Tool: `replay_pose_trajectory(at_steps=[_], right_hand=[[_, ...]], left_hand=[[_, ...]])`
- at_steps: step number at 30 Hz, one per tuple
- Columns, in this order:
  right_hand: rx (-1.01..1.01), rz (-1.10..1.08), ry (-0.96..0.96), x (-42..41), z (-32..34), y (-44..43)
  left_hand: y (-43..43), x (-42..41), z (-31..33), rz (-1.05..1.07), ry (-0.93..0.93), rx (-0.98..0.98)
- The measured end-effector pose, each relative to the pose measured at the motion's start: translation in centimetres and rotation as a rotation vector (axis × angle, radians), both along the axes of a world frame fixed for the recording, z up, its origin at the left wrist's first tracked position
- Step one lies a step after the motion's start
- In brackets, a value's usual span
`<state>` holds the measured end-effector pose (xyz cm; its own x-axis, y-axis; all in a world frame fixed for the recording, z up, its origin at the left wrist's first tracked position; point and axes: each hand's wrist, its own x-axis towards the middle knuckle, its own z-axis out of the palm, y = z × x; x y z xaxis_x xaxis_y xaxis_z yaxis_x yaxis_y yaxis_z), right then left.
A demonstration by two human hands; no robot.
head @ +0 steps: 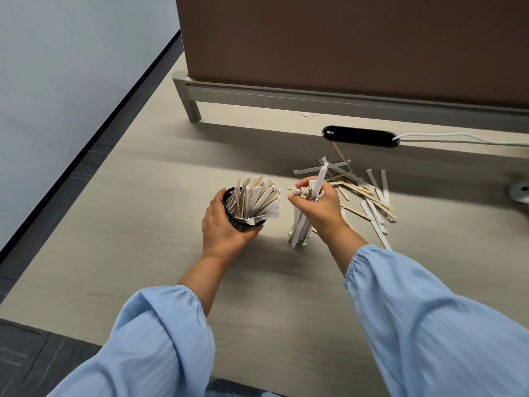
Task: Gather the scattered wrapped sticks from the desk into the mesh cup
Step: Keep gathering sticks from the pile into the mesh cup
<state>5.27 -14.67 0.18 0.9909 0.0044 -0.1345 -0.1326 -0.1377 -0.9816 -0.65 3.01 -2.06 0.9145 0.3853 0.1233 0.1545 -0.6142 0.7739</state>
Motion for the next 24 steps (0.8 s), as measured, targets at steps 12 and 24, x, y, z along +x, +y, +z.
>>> replay_pose_trajectory(at_steps=[12,24], right_hand=[[-0.113,-0.059,-0.062,1.3,1.7,0.4],[0.84,-0.191,0.035,3.5,6.6,2.9]], left_hand=[[-0.3,0.6,0.8,-0.041,0.009,0.125],[-2.1,2.2,2.3,-0.139,-0.014,0.221]])
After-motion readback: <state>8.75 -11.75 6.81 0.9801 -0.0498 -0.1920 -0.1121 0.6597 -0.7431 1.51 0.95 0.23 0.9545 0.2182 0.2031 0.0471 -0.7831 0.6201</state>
